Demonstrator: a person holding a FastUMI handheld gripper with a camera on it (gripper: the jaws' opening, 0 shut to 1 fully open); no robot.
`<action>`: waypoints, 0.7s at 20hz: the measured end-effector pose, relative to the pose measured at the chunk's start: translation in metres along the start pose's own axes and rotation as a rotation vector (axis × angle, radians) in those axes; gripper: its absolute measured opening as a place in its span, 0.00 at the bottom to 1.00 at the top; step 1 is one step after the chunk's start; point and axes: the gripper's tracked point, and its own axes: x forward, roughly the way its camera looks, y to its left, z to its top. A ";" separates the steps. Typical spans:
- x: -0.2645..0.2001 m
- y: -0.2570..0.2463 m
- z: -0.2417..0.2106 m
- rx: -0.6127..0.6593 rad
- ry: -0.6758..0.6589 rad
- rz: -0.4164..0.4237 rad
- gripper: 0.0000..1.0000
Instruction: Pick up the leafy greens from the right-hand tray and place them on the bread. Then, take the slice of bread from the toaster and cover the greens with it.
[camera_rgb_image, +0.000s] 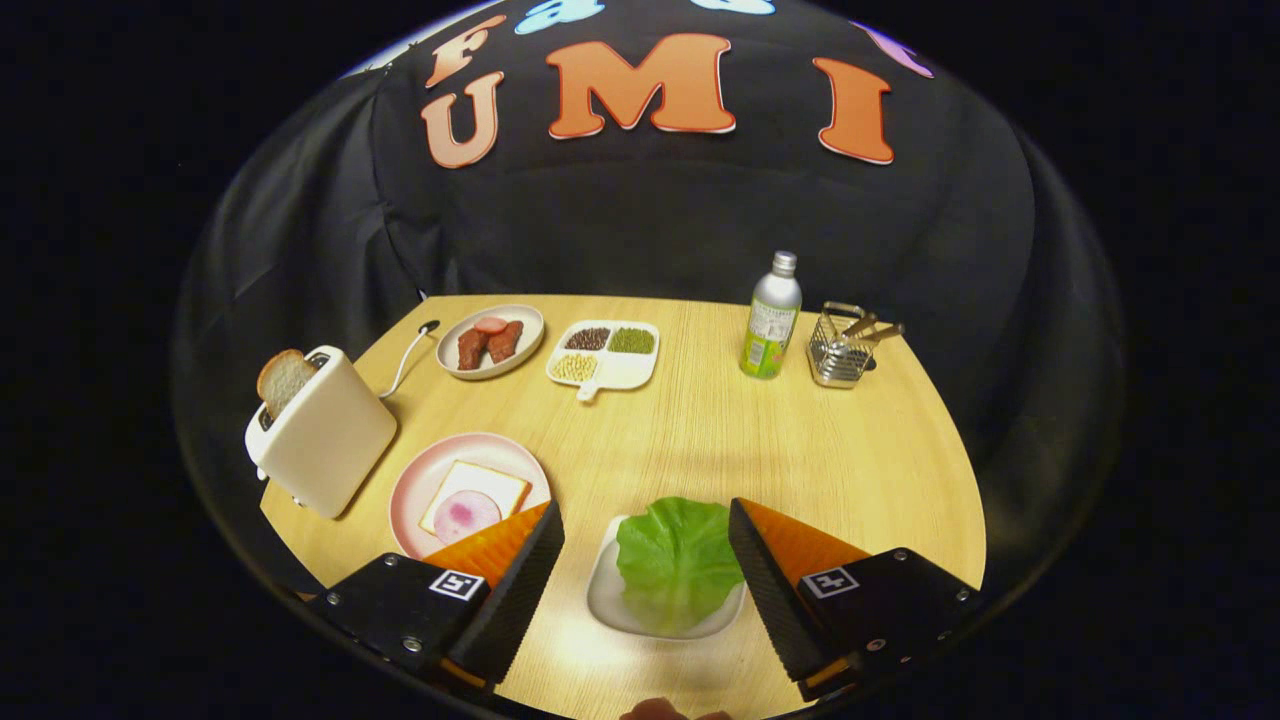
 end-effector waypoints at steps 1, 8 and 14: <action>0.005 -0.001 -0.008 0.000 0.031 0.002 0.99; 0.046 -0.011 -0.063 0.021 0.229 0.013 0.99; 0.072 -0.017 -0.090 0.044 0.326 0.006 0.99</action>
